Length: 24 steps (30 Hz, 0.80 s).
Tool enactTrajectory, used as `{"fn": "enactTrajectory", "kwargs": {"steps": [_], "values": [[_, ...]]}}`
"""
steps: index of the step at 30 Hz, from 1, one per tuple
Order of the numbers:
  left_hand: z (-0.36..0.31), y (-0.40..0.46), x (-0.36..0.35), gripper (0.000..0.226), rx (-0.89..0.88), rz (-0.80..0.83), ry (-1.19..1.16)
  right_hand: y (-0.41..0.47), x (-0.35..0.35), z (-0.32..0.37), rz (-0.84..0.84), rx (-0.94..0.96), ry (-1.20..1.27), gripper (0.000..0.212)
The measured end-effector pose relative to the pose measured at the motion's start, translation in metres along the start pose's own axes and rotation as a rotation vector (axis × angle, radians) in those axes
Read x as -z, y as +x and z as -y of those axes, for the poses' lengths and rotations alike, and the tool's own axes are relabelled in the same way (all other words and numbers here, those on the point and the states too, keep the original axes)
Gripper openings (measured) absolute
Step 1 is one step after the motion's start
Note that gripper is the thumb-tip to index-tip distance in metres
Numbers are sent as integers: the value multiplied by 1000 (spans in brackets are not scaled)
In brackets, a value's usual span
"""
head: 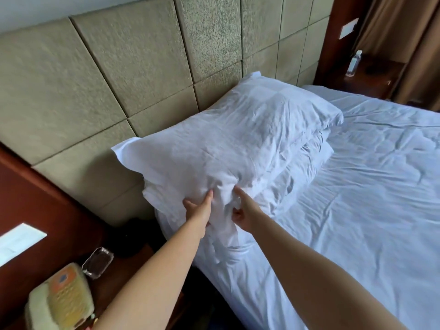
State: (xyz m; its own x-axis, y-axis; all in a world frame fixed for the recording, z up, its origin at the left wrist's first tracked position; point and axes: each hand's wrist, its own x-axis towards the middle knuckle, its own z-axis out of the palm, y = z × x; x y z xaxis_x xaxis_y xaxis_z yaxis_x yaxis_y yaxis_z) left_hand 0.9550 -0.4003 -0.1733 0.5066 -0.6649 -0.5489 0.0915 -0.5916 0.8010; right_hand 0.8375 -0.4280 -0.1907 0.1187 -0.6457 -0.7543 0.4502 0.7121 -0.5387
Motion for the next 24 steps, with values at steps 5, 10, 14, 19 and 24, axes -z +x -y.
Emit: {"fn": "enactTrajectory", "kwargs": {"steps": [5,10,14,19,24], "values": [[-17,2,7,91,45,29,-57,-27,-25,8,16,245,-244,15],[9,7,17,103,104,118,-24,-14,20,-24,-9,86,-641,18],[29,28,27,133,258,213,-96,-16,14,-6,112,84,-466,26],[40,4,42,97,293,272,-23,-6,30,-32,-64,-17,-508,15],[51,3,70,47,225,156,-141,-5,29,-54,191,-92,-667,37]]}}
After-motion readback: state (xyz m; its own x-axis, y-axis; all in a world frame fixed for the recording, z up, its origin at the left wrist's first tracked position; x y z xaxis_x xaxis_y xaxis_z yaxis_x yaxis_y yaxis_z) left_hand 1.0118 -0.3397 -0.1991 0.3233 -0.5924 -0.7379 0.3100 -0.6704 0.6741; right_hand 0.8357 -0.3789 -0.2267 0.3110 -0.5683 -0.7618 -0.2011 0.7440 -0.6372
